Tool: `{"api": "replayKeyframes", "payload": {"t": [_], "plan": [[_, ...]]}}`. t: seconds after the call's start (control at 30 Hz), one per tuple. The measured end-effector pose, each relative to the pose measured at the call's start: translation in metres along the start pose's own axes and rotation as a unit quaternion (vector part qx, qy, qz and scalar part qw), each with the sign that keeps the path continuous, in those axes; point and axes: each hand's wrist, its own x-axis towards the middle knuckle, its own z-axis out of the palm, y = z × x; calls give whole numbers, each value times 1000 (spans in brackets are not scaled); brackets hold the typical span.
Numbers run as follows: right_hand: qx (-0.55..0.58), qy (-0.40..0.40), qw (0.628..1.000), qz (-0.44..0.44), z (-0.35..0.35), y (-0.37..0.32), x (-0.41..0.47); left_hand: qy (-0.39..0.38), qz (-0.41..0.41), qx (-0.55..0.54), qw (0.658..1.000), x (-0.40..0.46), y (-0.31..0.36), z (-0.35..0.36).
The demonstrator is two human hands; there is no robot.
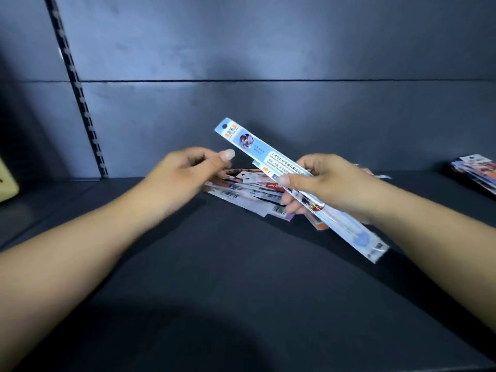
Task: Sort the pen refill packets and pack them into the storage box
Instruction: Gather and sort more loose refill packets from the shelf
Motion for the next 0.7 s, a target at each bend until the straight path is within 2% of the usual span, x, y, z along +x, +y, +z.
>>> {"api": "replayKeyframes", "payload": {"t": [0.03,0.1,0.17,0.23,0.37,0.47,0.5,0.57,0.7], "plan": [[42,-23,999,1,4,-4,-2,-15,-42,-51,998,-1,3,4],[47,-64,997,-18,12,-9,-6,-55,-100,-139,984,-3,8,11],[20,-98,994,-42,21,-12,-9,-62,-110,-215,968,-6,8,16],[2,-115,992,-51,26,-13,-11,-38,-107,-273,955,-7,8,15],[-43,-73,996,-22,16,-6,-9,35,-143,-365,919,0,4,2],[38,-15,999,23,2,-4,-8,81,-181,-466,862,6,-3,-13],[66,4,997,27,0,-4,-7,83,-191,-477,854,7,-4,-16],[94,32,995,17,-1,-6,-7,74,-199,-452,866,8,-4,-17],[149,35,988,-16,5,-11,-8,55,-209,-371,903,7,-4,-8]]}}
